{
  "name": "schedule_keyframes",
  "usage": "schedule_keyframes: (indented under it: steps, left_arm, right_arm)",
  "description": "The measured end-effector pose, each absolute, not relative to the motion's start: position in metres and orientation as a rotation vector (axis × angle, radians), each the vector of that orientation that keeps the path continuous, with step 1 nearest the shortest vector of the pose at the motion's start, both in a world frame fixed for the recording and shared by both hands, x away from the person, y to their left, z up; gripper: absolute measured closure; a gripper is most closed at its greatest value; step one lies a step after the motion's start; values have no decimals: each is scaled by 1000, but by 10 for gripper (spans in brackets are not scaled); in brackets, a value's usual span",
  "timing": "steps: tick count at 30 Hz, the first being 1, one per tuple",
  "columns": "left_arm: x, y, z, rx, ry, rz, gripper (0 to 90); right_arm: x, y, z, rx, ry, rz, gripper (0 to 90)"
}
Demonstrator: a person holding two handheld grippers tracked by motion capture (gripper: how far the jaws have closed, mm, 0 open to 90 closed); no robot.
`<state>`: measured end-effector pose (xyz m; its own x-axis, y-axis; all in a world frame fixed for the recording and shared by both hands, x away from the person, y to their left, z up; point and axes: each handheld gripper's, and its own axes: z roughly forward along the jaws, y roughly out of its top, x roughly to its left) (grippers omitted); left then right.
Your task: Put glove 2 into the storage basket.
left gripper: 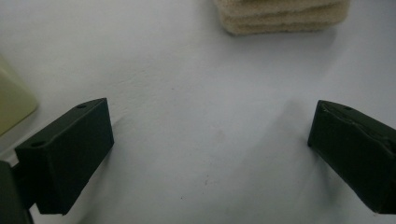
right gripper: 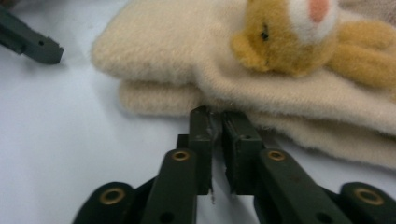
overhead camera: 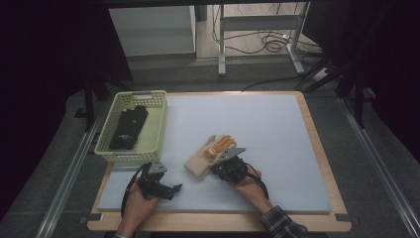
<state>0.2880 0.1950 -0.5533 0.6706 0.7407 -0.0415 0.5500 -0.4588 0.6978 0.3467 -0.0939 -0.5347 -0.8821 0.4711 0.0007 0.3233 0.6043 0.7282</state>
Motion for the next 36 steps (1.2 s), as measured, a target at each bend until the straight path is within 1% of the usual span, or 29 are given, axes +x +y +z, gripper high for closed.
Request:
schedule_keyframes:
  steps: [6,8,9,11,12,20,28,36]
  left_arm:
    - [288,195,-553,2182,990,351,4]
    - [288,195,-553,2183,990,350,3]
    - [288,195,-553,2183,990,350,3]
    - [288,195,-553,2183,990,349,3]
    - [288,195,-553,2183,990,349,3]
    - [288,195,-553,2184,991,350,3]
    - [288,195,-553,2184,990,350,3]
    - [288,195,-553,2185,990,349,2]
  right_arm:
    - [343,-109,-528,682,2601,1144,691]
    - [342,-120,-523,704,2573,1147,643]
    - [342,-120,-523,704,2573,1147,643]
    - [343,-133,-518,743,2534,1145,592]
    - [343,-133,-518,743,2534,1145,592]
    - [346,-172,-509,865,2448,1127,424]
    - [349,-206,-508,958,2383,1087,289]
    - [350,-236,-518,1042,2358,1046,186]
